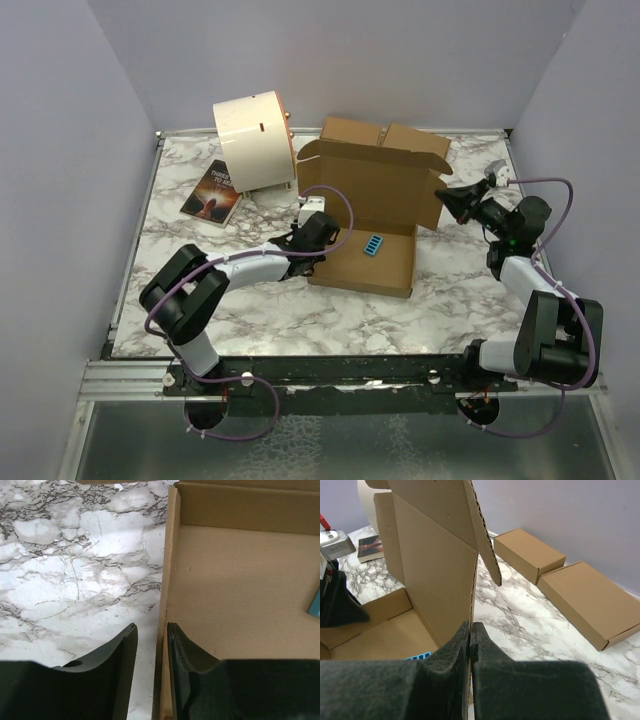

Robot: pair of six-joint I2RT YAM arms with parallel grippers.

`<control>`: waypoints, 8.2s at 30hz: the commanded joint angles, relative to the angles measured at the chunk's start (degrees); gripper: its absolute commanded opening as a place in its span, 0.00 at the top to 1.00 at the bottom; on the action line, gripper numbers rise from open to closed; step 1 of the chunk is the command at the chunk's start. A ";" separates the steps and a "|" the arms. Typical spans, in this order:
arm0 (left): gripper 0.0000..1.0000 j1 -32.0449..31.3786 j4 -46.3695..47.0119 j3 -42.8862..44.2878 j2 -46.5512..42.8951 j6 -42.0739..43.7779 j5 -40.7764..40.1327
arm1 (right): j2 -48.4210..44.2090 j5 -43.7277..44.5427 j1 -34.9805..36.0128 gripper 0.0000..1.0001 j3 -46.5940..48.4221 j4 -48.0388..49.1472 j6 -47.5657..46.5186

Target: Fold the paper box

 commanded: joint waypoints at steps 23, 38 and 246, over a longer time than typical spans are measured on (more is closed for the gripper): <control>0.39 14.76 32.61 -27.09 -33.44 7.79 26.05 | -0.86 -1.36 0.18 0.99 -0.95 3.58 -1.47; 0.15 36.77 63.73 -21.79 -17.55 0.00 61.40 | 0.03 -2.21 0.19 0.99 -0.83 4.76 -0.56; 1.00 -7.17 55.33 -30.66 -17.94 17.04 3.50 | -31.83 41.97 31.04 0.67 -4.26 -59.20 -35.07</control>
